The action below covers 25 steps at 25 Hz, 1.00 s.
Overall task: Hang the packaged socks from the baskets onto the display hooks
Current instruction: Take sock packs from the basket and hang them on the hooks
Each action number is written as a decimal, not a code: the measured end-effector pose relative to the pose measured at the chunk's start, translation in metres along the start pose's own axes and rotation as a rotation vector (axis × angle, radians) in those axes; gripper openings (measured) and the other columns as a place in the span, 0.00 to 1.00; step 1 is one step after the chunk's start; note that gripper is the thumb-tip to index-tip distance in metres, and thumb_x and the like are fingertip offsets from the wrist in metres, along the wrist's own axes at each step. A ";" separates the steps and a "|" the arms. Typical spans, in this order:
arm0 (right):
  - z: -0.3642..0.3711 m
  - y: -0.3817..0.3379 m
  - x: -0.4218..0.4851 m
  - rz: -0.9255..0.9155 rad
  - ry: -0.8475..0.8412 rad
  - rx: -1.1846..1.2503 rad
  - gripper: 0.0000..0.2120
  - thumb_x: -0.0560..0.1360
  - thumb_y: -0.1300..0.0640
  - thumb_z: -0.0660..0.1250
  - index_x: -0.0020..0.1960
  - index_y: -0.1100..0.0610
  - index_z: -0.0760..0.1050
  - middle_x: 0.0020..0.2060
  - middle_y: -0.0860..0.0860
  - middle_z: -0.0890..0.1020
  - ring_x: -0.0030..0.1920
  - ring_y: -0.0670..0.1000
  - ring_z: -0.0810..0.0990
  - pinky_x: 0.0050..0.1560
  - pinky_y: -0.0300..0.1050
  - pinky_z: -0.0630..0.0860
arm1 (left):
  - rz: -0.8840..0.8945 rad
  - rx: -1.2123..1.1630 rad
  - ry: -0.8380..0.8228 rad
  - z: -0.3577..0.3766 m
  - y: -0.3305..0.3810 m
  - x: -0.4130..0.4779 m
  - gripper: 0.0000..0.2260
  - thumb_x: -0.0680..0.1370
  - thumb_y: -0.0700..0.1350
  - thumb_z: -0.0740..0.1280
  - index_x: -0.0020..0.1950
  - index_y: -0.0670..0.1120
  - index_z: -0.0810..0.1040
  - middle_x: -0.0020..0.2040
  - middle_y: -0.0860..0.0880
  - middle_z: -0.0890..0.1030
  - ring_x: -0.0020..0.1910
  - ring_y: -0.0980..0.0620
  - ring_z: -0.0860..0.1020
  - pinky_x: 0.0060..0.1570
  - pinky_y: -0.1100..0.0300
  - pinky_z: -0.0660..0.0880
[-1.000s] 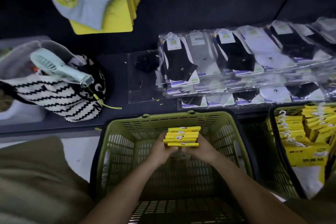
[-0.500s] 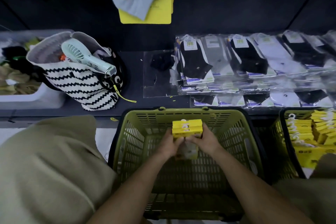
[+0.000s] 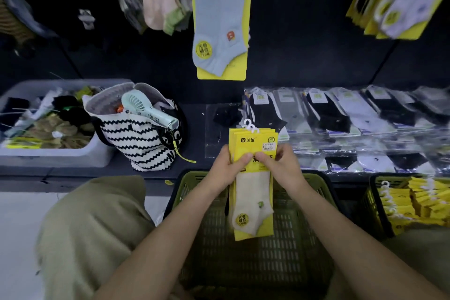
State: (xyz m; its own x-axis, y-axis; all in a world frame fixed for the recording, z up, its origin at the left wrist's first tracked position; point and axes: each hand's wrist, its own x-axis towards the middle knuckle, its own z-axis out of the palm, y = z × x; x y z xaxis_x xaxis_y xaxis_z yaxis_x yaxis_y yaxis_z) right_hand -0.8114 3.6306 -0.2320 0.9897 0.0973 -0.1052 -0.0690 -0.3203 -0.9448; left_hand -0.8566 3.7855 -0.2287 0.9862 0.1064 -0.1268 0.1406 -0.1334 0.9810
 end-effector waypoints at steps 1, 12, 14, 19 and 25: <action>-0.002 -0.011 -0.002 -0.037 0.002 -0.023 0.16 0.67 0.49 0.74 0.42 0.50 0.66 0.37 0.44 0.74 0.38 0.42 0.73 0.33 0.33 0.66 | 0.036 -0.003 0.008 -0.004 0.011 -0.002 0.21 0.76 0.47 0.68 0.65 0.41 0.69 0.60 0.44 0.78 0.58 0.48 0.78 0.57 0.51 0.76; -0.040 -0.154 0.006 -0.416 -0.009 0.043 0.07 0.70 0.49 0.71 0.45 0.47 0.75 0.40 0.43 0.82 0.43 0.47 0.81 0.43 0.42 0.77 | 0.301 -0.101 0.136 -0.047 0.124 -0.008 0.17 0.72 0.49 0.70 0.59 0.49 0.73 0.57 0.49 0.80 0.54 0.51 0.80 0.53 0.54 0.78; -0.050 -0.189 0.014 -0.497 0.033 0.054 0.05 0.74 0.50 0.67 0.48 0.46 0.72 0.40 0.45 0.80 0.42 0.48 0.79 0.42 0.39 0.74 | 0.321 -0.083 0.157 -0.055 0.138 -0.001 0.18 0.74 0.47 0.69 0.62 0.46 0.71 0.58 0.47 0.80 0.55 0.49 0.80 0.56 0.50 0.77; -0.068 -0.267 0.025 -0.775 -0.048 -0.345 0.08 0.74 0.55 0.68 0.38 0.45 0.77 0.37 0.43 0.80 0.40 0.44 0.78 0.43 0.42 0.74 | 0.432 -0.023 0.100 -0.073 0.178 0.010 0.14 0.74 0.45 0.69 0.57 0.53 0.71 0.54 0.52 0.81 0.51 0.57 0.81 0.49 0.61 0.78; -0.072 -0.310 0.045 -0.755 -0.091 -0.363 0.04 0.73 0.56 0.69 0.39 0.51 0.79 0.36 0.44 0.81 0.39 0.46 0.80 0.42 0.44 0.77 | 0.480 -0.064 0.107 -0.095 0.209 0.026 0.19 0.67 0.54 0.69 0.56 0.52 0.73 0.54 0.53 0.81 0.51 0.55 0.82 0.47 0.62 0.79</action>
State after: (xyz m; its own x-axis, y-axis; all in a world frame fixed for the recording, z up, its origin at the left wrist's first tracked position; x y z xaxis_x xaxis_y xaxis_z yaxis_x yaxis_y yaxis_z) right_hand -0.7368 3.6667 0.0780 0.7387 0.4776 0.4756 0.6674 -0.4199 -0.6150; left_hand -0.8103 3.8541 -0.0132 0.9235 0.1487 0.3535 -0.3359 -0.1314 0.9327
